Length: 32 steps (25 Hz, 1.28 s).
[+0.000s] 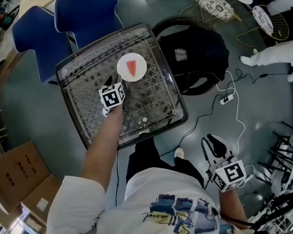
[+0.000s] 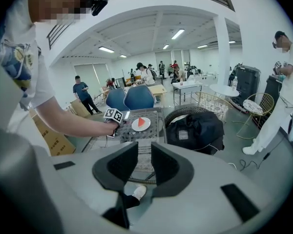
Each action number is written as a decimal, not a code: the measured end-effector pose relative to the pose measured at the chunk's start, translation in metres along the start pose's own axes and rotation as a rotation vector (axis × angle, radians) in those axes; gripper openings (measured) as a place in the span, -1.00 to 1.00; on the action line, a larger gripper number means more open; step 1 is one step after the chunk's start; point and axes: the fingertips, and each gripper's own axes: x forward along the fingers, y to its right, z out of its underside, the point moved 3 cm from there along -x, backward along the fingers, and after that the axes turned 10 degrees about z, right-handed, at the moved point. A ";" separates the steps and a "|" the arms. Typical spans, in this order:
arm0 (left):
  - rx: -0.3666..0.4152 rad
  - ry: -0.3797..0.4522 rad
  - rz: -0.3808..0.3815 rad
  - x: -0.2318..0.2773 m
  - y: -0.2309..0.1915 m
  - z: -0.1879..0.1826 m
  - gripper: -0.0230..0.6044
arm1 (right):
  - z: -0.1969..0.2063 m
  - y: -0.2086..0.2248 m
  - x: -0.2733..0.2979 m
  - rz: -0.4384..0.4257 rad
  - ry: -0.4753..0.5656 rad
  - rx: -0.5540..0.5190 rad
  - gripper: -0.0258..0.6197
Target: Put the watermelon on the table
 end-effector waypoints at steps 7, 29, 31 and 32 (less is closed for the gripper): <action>-0.037 0.132 0.068 -0.120 0.071 0.039 -0.83 | 0.033 0.028 -0.049 -0.166 0.103 -0.110 -0.66; 0.068 0.320 0.368 -0.533 0.435 0.252 -0.90 | 0.167 0.005 -0.254 -0.623 0.263 -0.483 -0.89; 0.107 0.328 0.364 -0.555 0.441 0.258 -0.90 | 0.173 -0.011 -0.263 -0.632 0.273 -0.487 -0.89; 0.123 0.334 0.363 -0.566 0.443 0.261 -0.90 | 0.176 -0.020 -0.267 -0.637 0.276 -0.489 -0.89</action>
